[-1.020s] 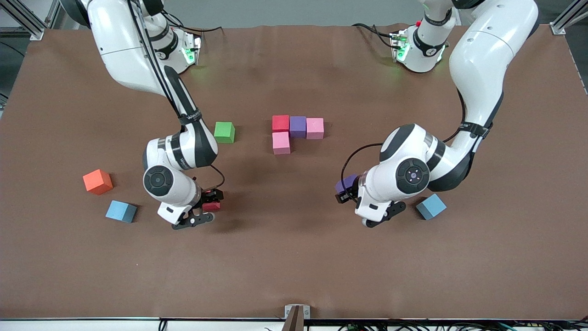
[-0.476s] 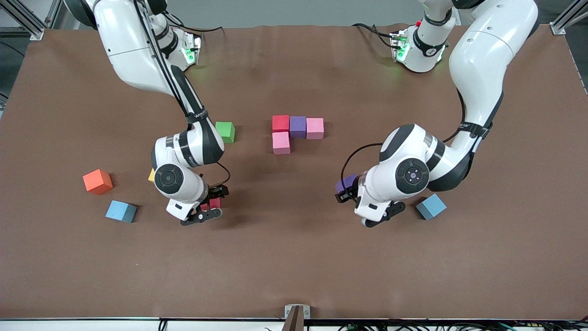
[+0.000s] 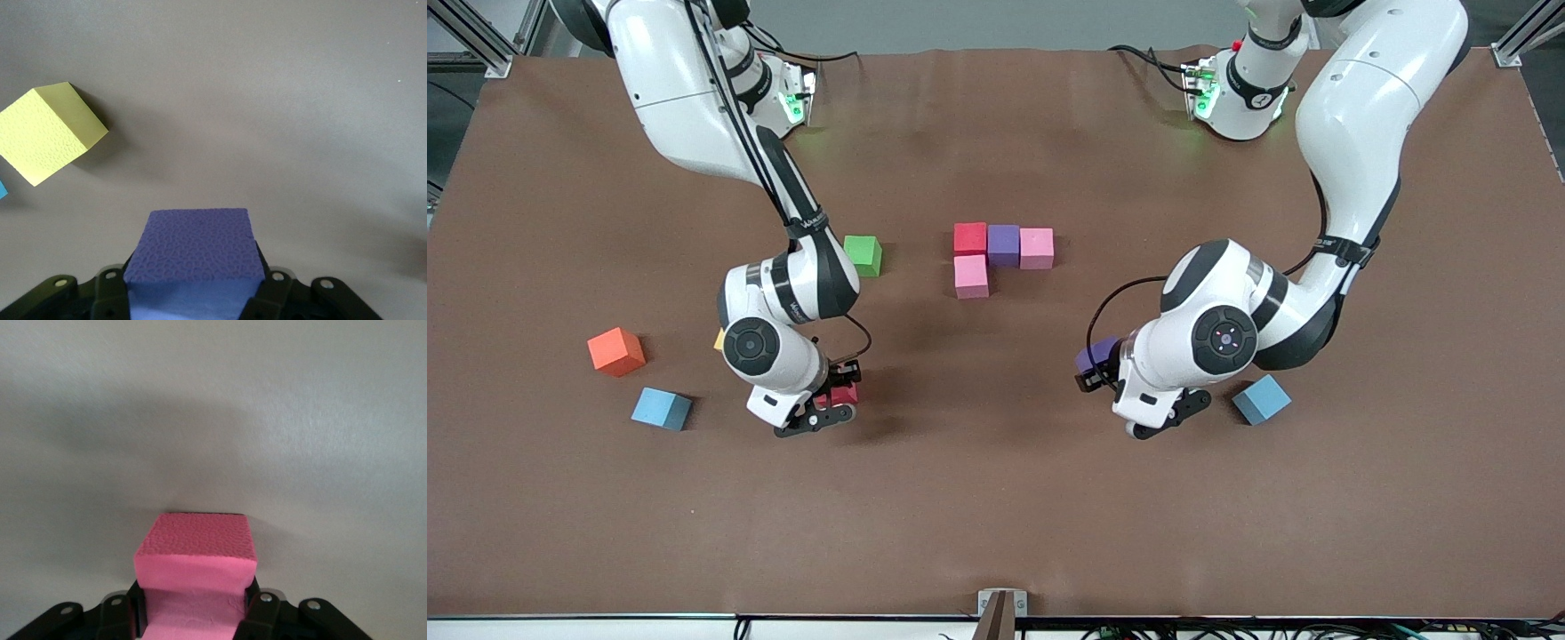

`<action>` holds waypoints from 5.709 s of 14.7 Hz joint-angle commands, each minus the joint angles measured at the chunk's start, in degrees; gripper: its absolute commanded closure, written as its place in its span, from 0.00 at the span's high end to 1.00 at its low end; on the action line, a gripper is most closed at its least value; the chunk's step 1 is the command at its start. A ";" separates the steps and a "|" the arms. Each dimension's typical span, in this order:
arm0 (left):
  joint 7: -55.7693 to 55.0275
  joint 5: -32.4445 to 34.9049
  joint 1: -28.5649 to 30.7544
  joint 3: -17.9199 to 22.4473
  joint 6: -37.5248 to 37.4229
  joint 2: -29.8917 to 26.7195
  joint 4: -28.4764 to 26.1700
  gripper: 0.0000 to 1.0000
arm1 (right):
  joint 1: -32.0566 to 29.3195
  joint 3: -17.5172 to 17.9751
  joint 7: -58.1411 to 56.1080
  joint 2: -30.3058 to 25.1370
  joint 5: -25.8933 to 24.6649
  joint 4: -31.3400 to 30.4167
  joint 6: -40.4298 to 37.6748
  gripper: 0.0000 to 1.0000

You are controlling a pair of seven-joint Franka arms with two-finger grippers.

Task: Arrange 11 blocks into digit 3

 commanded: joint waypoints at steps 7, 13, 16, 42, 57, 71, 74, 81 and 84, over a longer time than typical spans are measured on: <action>0.88 -0.49 0.09 0.27 -0.14 -1.06 -0.28 0.17 | 10.13 0.36 9.43 -0.33 6.05 5.96 -2.29 0.33; 1.23 -0.40 0.27 0.27 -0.15 -0.98 -0.28 0.17 | 16.38 0.36 15.86 0.55 7.18 7.81 -5.63 0.32; 1.23 -0.40 0.27 0.27 -0.06 -0.98 -0.28 0.17 | 17.88 0.36 18.24 0.64 8.68 7.55 -5.63 0.31; 3.34 -0.40 0.53 0.18 -0.14 -0.98 -0.28 0.17 | 21.31 0.45 26.50 1.26 10.79 3.50 -4.66 0.31; 3.43 -0.49 0.18 0.18 -0.06 -0.80 -0.28 0.17 | 21.40 0.45 26.50 1.35 10.62 3.33 -5.45 1.00; -7.96 -0.49 -1.22 0.09 0.20 -0.98 -1.16 0.19 | 17.36 -12.28 29.67 -5.24 10.44 12.64 -20.30 1.00; -23.32 -0.22 -2.45 0.09 4.22 -1.67 -4.74 0.17 | 15.08 -17.21 29.75 -5.25 10.00 10.98 -20.39 1.00; -54.88 1.69 -3.15 0.18 28.41 -7.30 -24.18 0.17 | 8.48 -18.10 20.46 -8.22 10.00 3.26 -18.81 1.00; -70.34 8.11 -5.34 0.27 28.42 -6.25 -24.71 0.18 | 9.27 -14.95 14.48 -13.49 9.31 -4.38 -18.38 1.00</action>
